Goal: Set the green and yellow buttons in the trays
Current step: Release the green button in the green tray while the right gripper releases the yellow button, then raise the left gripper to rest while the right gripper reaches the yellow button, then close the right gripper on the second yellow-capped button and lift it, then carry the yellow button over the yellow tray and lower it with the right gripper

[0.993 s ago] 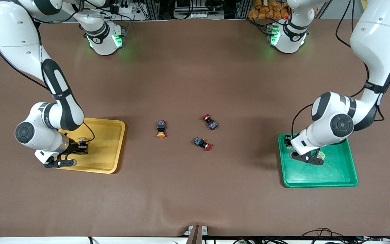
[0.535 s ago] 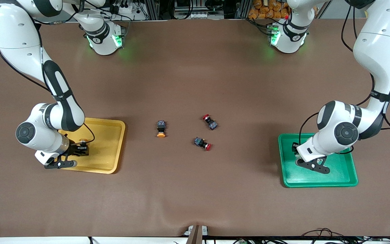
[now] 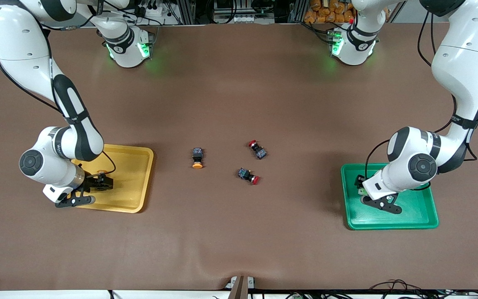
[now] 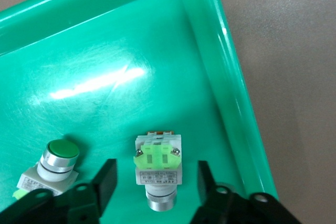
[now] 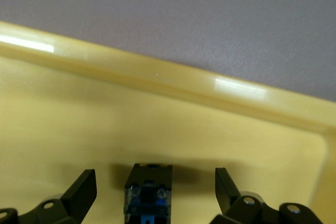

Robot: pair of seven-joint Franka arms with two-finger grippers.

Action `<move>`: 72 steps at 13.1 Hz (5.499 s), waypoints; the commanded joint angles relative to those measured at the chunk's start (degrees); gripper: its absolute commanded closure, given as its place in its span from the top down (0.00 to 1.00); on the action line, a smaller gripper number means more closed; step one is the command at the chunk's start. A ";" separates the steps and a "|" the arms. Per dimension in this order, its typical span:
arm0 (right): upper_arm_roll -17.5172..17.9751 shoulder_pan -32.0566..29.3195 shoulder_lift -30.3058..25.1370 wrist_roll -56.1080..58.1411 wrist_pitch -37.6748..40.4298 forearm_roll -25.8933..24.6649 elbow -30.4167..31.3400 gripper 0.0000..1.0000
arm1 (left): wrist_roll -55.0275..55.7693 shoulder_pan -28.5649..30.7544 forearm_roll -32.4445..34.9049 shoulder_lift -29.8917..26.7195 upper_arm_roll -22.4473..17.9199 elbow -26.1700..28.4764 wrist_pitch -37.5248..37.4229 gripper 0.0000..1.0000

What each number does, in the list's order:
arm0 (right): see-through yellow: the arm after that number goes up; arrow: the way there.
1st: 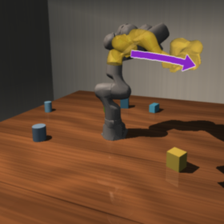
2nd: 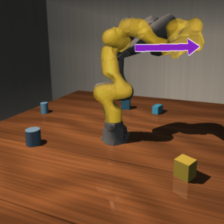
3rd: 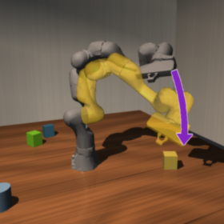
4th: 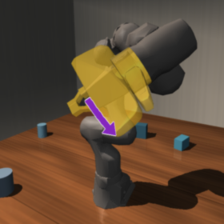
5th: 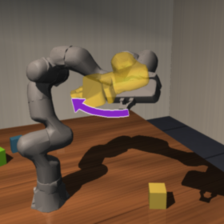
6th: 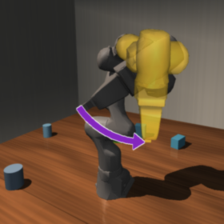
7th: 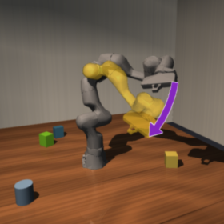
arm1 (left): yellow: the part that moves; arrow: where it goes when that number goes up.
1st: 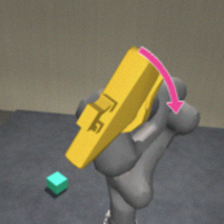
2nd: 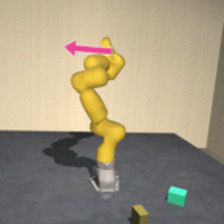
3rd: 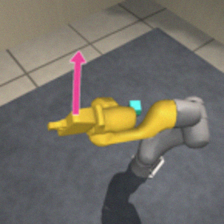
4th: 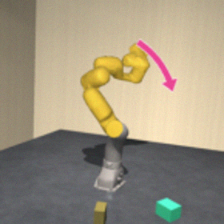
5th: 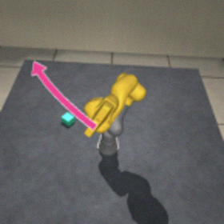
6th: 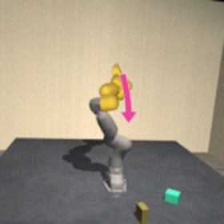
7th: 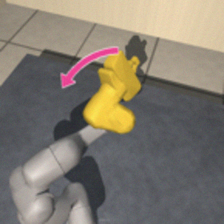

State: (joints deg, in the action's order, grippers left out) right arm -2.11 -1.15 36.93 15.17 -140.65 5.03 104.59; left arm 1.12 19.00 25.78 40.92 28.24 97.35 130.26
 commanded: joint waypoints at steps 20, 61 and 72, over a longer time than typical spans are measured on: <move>1.14 14.15 -7.84 -26.14 11.36 6.40 2.20 1.00 | -0.15 -3.95 -0.80 -10.93 1.56 -10.77 -15.80 1.00; 0.70 34.99 -0.19 -46.02 -4.27 2.53 2.73 0.42 | -0.41 -22.87 -23.75 -40.30 -31.50 -9.46 -38.42 1.00; 0.88 27.96 -8.79 -39.08 8.09 2.97 3.78 0.00 | 2.40 -21.90 -27.89 -39.96 -31.23 -9.28 -38.50 1.00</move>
State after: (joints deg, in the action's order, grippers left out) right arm -2.16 28.95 32.24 -25.41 -136.40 8.55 107.03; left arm 3.03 -3.03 -1.24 0.81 -3.10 88.79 92.52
